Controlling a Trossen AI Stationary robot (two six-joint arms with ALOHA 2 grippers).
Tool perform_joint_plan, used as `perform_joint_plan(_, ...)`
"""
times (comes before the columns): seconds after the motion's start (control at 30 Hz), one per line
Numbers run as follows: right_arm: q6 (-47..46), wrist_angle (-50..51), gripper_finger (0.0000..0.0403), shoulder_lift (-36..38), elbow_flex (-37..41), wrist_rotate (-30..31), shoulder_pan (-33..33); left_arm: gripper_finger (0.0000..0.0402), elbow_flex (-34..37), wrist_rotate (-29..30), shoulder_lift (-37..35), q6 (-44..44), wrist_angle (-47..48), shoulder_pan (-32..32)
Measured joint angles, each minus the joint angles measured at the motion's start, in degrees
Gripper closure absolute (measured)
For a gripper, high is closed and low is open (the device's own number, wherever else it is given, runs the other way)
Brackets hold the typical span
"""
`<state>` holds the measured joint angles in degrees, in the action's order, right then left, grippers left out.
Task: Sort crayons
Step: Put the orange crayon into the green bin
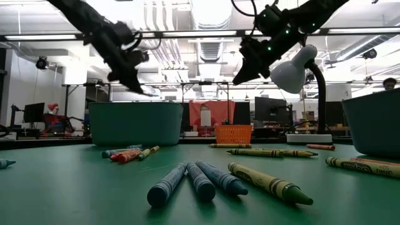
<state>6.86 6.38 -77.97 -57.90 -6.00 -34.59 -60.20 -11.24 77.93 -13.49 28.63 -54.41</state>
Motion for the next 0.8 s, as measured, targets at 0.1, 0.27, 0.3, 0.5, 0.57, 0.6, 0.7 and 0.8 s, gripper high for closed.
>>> perform_joint_plan(0.1, -5.8, 0.1, 0.0346, 0.0, -1.4, 0.0, -2.0, 0.0402, 0.0, -6.4, 1.5, 1.1, 2.9, -0.6)
perform_joint_plan(0.27, -16.8, 0.8, 0.0346, 0.0, -3.4, -0.1, -2.4, 0.0402, 0.0, -7.0, 1.7, 2.2, 9.0, -0.3)
perform_joint_plan(0.3, -19.0, 0.9, 0.0346, 0.0, -3.7, -0.1, -2.4, 0.0402, 0.0, -7.0, 1.7, 2.4, 10.2, -0.3)
perform_joint_plan(0.5, -33.3, 2.5, 0.0346, 0.0, -3.7, 0.3, -2.7, 0.0402, -0.1, -3.2, 1.5, 5.2, 10.1, -0.3)
perform_joint_plan(0.57, -34.6, 3.7, 0.0347, -0.1, -3.7, 1.7, -2.9, 0.0402, -0.1, -2.7, 1.8, 5.2, 8.9, -0.5)
perform_joint_plan(0.6, -34.7, 4.4, 0.0347, -0.1, -3.7, 2.4, -3.0, 0.0402, -0.1, -2.4, 2.1, 5.2, 7.9, -0.5)
perform_joint_plan(0.7, -33.9, 5.0, 0.0347, -0.2, -3.7, 4.4, -3.2, 0.0402, -0.1, -2.4, 4.0, 5.0, 5.0, -0.5)
perform_joint_plan(0.8, -32.5, 4.9, 0.0347, -0.2, -3.7, 4.5, -3.7, 0.0402, -0.1, -5.4, 6.6, 5.0, 2.5, -0.4)
